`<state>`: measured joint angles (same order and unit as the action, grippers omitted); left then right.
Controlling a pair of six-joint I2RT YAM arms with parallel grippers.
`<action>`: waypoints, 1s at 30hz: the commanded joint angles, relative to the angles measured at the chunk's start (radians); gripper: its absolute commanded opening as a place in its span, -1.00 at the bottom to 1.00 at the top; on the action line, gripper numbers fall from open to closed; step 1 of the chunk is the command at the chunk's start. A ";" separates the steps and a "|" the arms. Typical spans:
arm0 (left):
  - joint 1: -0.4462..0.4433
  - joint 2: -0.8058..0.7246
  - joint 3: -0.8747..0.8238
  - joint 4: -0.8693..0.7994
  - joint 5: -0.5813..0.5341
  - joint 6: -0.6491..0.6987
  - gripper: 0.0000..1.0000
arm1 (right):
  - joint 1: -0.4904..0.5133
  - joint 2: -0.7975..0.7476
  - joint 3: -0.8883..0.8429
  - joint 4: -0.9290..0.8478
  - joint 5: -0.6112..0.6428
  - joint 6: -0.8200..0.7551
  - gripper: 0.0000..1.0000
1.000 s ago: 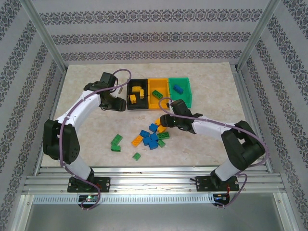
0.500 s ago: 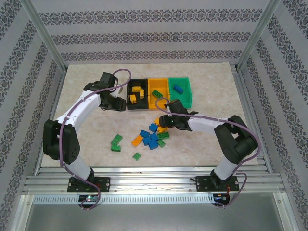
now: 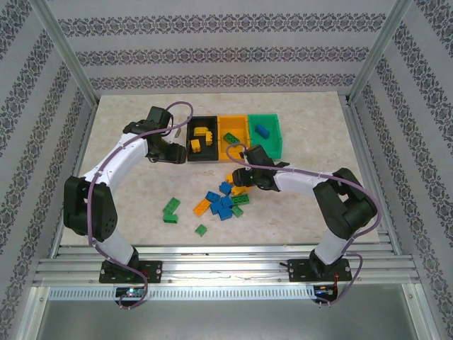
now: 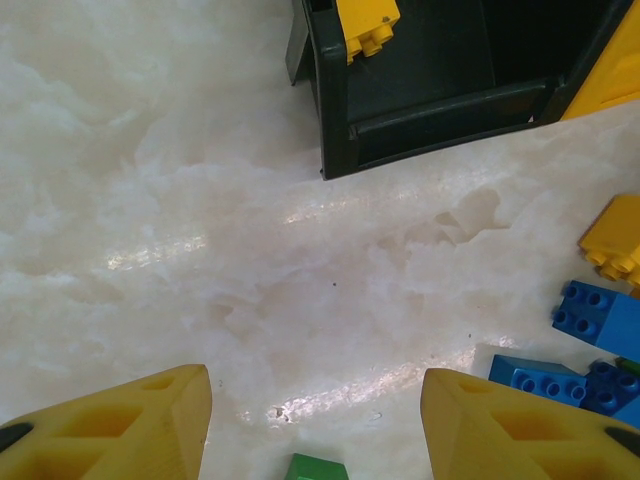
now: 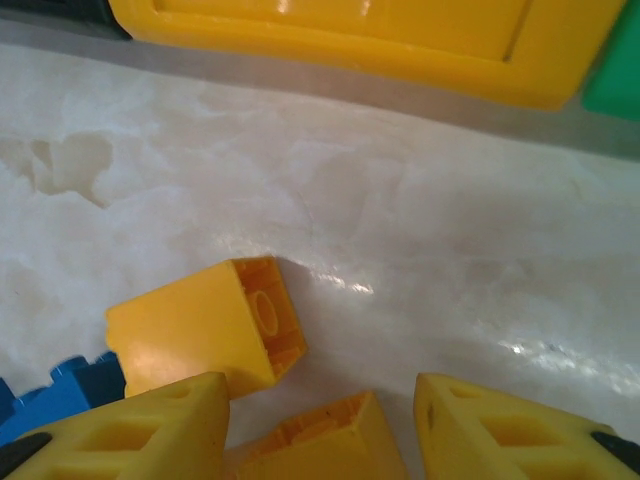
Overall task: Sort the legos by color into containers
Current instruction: Pick up the lego from the center of the table.
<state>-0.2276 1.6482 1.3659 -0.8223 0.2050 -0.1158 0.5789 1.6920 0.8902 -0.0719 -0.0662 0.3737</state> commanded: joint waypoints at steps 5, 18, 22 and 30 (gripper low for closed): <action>0.001 -0.027 -0.008 0.012 0.027 -0.007 0.15 | 0.000 -0.097 -0.108 -0.066 0.066 0.022 0.04; 0.001 -0.026 -0.008 0.019 0.029 -0.010 0.16 | -0.026 -0.178 -0.155 -0.102 -0.027 0.018 0.11; 0.001 -0.028 -0.005 0.014 0.033 -0.006 0.16 | -0.028 -0.183 -0.178 -0.139 -0.009 0.010 0.17; 0.001 -0.041 -0.008 0.019 0.031 -0.003 0.16 | -0.038 -0.118 -0.136 -0.192 -0.016 0.014 0.17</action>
<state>-0.2276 1.6409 1.3605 -0.8215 0.2279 -0.1158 0.5430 1.5257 0.7292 -0.1692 -0.0711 0.3935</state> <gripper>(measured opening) 0.582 0.587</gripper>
